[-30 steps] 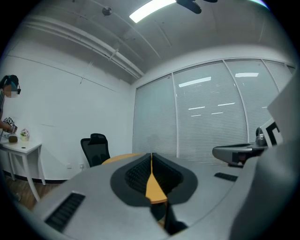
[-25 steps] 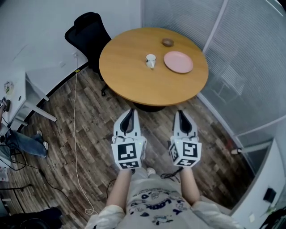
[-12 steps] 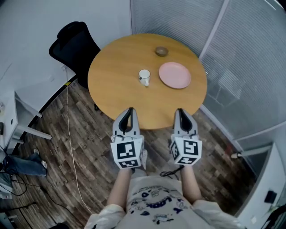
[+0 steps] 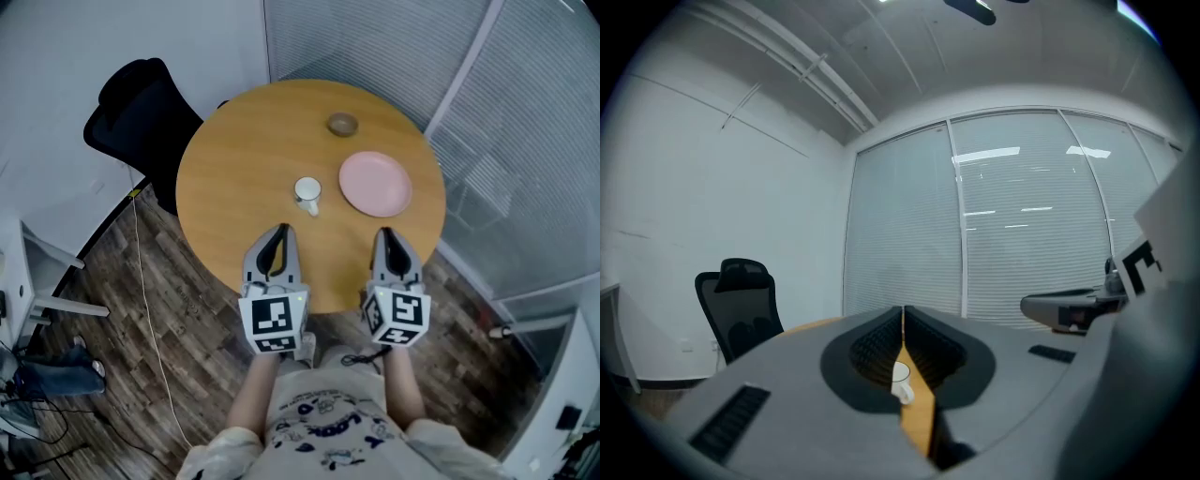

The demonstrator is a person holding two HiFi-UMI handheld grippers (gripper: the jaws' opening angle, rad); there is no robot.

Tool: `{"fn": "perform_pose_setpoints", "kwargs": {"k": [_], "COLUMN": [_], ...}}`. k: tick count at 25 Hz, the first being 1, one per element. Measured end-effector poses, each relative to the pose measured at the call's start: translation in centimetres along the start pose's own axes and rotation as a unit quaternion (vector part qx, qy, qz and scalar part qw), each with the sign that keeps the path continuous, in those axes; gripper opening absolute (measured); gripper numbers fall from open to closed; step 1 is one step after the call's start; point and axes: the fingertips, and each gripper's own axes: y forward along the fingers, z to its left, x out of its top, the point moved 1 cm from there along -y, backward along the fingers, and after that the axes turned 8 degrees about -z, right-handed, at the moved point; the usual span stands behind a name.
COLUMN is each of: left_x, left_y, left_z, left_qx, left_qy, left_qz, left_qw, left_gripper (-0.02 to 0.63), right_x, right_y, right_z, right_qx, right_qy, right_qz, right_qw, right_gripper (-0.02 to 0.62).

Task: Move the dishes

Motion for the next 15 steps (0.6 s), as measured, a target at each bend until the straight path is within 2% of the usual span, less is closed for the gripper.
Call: {"fn": "perform_pose_setpoints", "kwargs": {"k": [7, 15], "left_x": [-2.6, -5.4], "left_y": [3.9, 9.8], "left_z": [0.7, -1.0], "left_qx": [-0.012, -0.019], "left_qy": [-0.016, -0.035], "left_qz": [0.028, 0.057], "left_qw": [0.9994, 0.9976], "left_gripper": [0.009, 0.009], "right_x": [-1.9, -5.6], "right_y": [3.7, 8.2], "right_z": [-1.8, -8.2], "right_qx": [-0.023, -0.079], "right_qy": [0.003, 0.005], "right_qz": [0.029, 0.075], "right_qw": [0.999, 0.994], "right_gripper": [0.018, 0.020]}}
